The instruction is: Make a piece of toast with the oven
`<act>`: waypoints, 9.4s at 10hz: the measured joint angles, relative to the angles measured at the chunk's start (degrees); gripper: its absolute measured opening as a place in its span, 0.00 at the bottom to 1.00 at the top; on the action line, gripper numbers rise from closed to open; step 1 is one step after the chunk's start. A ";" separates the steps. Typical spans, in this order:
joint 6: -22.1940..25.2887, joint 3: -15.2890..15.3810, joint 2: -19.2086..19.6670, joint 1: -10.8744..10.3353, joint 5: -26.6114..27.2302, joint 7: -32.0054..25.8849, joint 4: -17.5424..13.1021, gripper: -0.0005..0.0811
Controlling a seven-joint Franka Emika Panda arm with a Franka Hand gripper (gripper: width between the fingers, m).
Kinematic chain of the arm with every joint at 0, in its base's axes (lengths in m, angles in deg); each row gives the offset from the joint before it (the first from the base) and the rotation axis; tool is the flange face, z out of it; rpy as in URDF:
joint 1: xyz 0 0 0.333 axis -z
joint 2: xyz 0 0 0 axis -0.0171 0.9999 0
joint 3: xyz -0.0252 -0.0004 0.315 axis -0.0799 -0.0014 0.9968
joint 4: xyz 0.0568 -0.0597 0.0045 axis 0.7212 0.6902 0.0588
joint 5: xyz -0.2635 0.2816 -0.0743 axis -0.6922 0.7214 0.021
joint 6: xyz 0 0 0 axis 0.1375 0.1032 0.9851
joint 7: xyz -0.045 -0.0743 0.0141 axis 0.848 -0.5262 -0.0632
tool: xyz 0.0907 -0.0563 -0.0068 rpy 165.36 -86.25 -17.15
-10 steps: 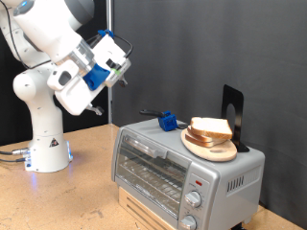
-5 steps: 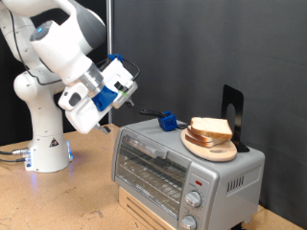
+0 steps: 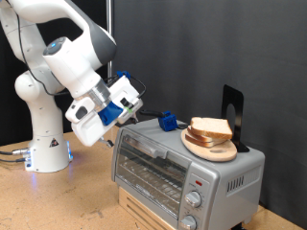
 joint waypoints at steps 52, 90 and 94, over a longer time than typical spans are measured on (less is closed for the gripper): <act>-2.17 -4.30 14.81 8.02 -3.45 -14.81 -5.30 0.84; 11.72 -8.75 12.65 15.85 -5.79 -28.08 -8.05 0.84; 20.99 -12.86 10.20 16.39 0.71 -27.92 -15.56 0.84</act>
